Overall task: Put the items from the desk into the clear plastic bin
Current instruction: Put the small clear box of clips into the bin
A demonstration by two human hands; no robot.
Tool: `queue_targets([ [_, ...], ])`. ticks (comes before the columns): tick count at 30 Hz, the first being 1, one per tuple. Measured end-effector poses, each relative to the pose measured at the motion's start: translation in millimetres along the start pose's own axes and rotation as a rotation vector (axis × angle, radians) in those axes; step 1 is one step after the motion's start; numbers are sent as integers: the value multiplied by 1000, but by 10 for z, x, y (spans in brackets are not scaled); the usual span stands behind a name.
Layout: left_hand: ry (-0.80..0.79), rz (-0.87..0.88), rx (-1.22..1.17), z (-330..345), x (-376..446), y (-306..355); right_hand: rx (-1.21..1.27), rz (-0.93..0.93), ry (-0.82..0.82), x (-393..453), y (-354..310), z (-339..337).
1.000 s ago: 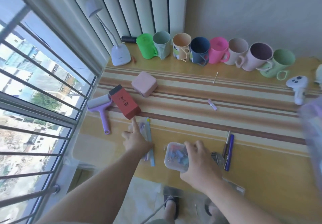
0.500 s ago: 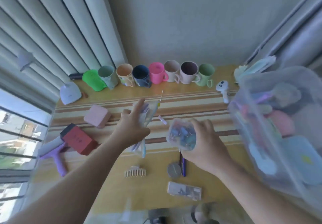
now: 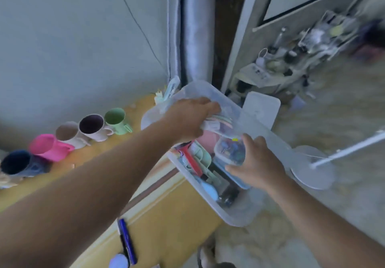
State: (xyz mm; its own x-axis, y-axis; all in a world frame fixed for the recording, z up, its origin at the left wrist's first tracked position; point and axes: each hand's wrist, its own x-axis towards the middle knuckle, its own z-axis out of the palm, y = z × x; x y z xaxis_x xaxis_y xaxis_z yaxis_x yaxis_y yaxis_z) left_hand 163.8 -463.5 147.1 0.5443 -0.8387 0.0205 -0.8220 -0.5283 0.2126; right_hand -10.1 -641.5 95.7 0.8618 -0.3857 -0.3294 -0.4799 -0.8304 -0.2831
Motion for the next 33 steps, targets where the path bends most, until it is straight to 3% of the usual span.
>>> queue_targets([
  [2,-88,69,51,240,264,35,-54,-7,-74,39,93,169],
  [8,-331,51,150,984,329,-38,-279,-16,-335,59,67,747],
  [12,-428,-12,198,1260,248,-120,-324,-36,-359,121,69,906],
  [19,-627,57,240,1320,268,-70,-418,-26,-453,153,137,760],
  [24,-1025,16,230,1452,169,60,-447,12,-475,158,150,688],
  [26,-1109,-68,153,1462,120,96,-430,28,-478,188,136,679],
  [29,-1005,-191,-25,1396,136,80,-342,80,-397,282,231,564],
  [32,-729,-133,-73,1321,167,104,-303,136,-295,416,358,410],
  [33,-742,-90,-8,1288,167,128,-315,144,-272,453,375,401],
])
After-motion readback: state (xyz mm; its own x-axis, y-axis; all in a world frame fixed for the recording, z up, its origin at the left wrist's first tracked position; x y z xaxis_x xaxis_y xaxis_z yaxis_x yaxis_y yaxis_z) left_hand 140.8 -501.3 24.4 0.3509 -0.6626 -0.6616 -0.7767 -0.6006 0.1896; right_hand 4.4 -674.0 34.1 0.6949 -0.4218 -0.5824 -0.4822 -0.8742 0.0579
